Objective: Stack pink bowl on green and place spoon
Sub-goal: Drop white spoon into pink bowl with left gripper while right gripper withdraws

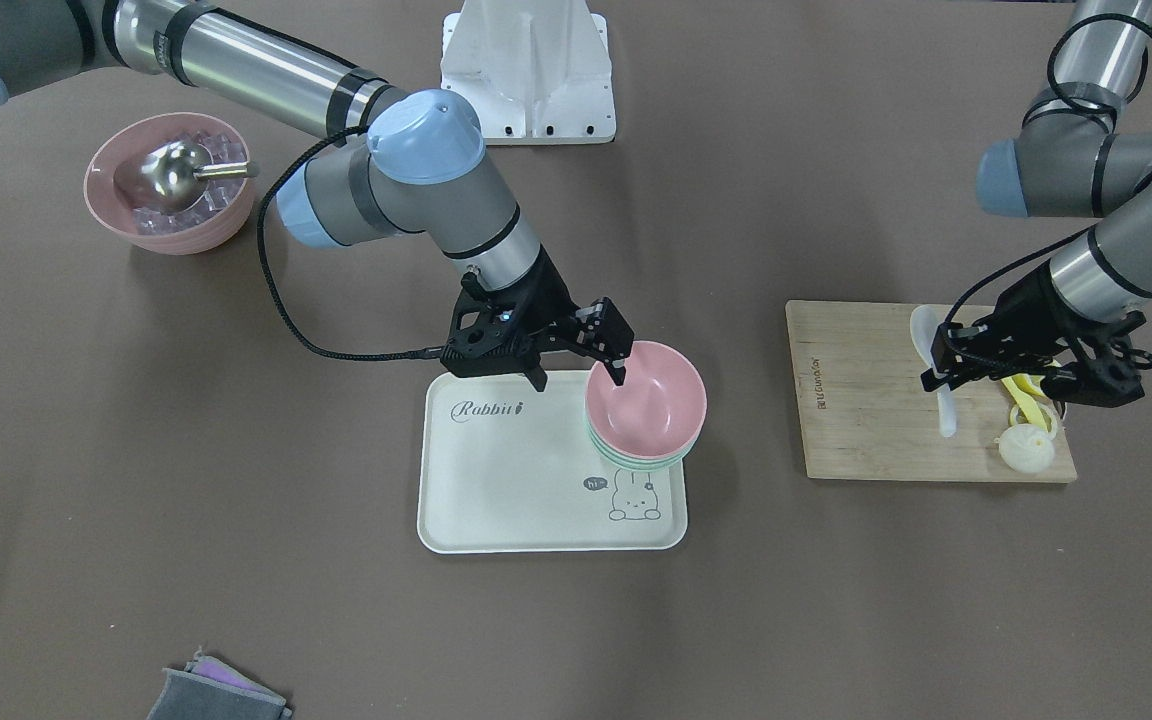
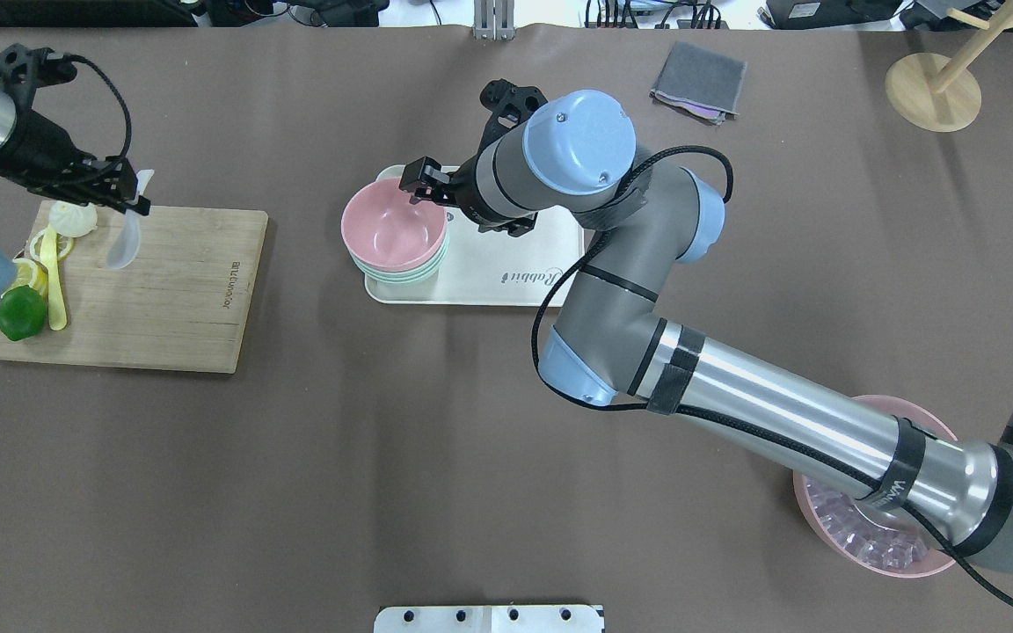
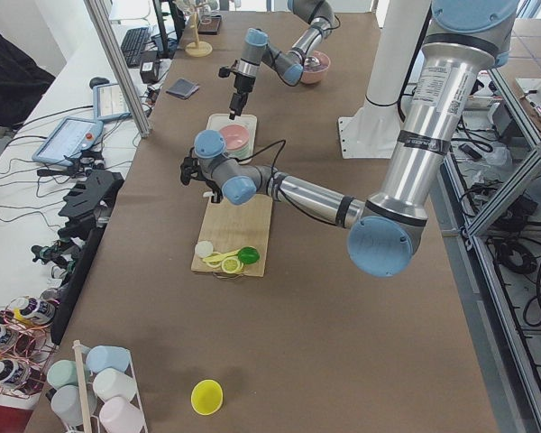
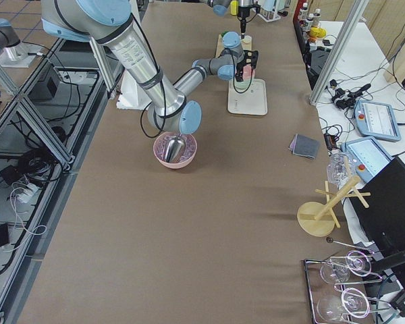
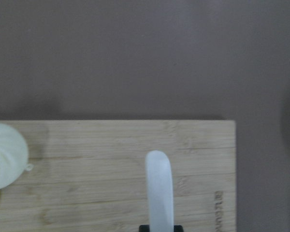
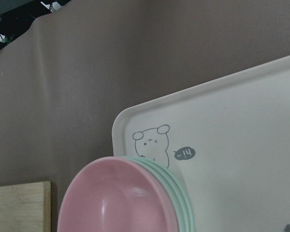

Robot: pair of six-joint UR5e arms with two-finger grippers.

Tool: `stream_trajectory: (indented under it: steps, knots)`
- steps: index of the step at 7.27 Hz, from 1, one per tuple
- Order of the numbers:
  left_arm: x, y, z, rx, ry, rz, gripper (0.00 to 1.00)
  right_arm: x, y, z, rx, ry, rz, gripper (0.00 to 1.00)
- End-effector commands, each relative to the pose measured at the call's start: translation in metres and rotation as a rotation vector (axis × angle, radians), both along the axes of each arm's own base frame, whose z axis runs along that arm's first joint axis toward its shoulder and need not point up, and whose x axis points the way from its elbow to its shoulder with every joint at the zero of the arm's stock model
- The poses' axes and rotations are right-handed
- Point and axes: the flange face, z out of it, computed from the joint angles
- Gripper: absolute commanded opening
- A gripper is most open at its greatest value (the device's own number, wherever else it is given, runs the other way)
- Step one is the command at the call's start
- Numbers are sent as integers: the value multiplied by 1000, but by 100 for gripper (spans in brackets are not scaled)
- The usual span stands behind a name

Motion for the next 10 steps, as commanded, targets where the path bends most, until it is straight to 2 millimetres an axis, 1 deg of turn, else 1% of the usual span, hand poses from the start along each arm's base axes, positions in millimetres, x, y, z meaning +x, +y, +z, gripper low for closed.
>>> stream_trajectory:
  steps: [1,2,3,4,5,6,7,8,9,10]
  knots:
    - [59,-8,-108,-73,116,-45,0,34,-11,19,-11,7,-22,100]
    - [74,-17,-142,-76,143,-61,0,56,-17,34,-1,12,-44,100]
    - [101,-15,-162,-27,133,-91,0,84,-21,57,-2,19,-68,100]
    - [129,-10,-175,26,116,-136,0,110,-25,78,4,28,-92,100]
    - [156,-8,-184,87,126,-169,0,126,-33,87,4,33,-96,100]
    - [171,-8,-174,114,143,-194,0,137,-39,94,-6,34,-97,100]
    - [173,-9,-173,109,153,-202,0,145,-42,98,-17,33,-99,100]
    - [173,-9,-172,105,153,-202,11,149,-44,101,-24,37,-95,100]
    - [172,-8,-174,107,154,-200,99,151,-44,104,-25,39,-94,100]
    - [165,-4,-170,98,153,-192,99,155,-47,103,-27,37,-92,100]
